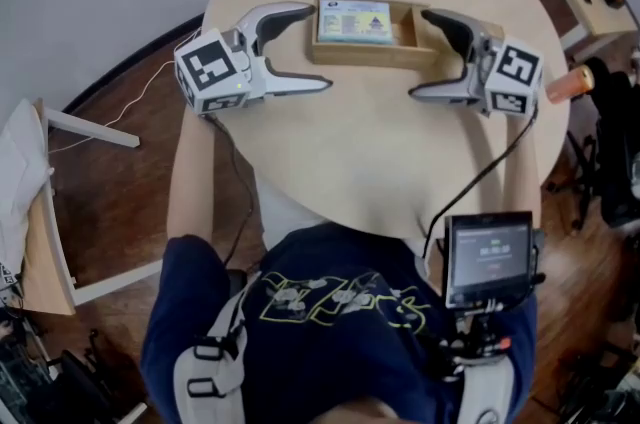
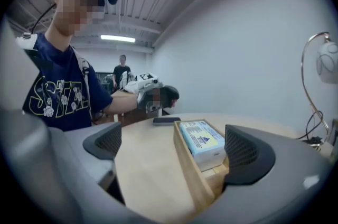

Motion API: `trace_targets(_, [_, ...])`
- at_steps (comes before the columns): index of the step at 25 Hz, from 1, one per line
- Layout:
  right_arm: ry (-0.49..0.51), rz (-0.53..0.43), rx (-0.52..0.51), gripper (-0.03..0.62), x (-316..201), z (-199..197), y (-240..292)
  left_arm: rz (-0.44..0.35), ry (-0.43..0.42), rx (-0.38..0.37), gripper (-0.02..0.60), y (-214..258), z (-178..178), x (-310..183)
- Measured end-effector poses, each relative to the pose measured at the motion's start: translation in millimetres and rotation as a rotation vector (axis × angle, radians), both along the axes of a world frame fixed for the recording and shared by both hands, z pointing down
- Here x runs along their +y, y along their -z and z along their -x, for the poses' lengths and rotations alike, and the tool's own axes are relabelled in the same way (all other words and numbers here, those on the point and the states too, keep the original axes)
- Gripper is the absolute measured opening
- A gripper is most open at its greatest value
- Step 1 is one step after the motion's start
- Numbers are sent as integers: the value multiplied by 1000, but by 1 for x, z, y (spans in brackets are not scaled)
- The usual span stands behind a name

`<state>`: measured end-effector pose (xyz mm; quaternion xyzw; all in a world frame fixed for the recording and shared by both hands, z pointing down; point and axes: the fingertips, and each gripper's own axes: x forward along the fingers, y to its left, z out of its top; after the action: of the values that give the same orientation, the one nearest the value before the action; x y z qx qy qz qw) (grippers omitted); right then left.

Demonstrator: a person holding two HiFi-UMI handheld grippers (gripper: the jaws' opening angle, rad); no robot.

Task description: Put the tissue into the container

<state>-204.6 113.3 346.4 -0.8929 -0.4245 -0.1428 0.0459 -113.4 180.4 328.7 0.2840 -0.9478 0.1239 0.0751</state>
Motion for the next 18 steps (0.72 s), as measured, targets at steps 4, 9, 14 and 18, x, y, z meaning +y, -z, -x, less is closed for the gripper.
trace_targets(4, [-101,105,175,581,-29,-10,9,-76,-51,-65,435,10,-18,-49])
trace_targets(9, [-232,118,304,316,-62,-15,-10,-388,119,-137,22,2,-21,-48])
trace_targets(14, [-261,145,365,0,-80,-27,-29,-423,194,-3,3,-58,-11,-61])
trace_targets(18, [-211,55,182,0,-77,-53,-70,-282,215,89,3,-88,-7,-84])
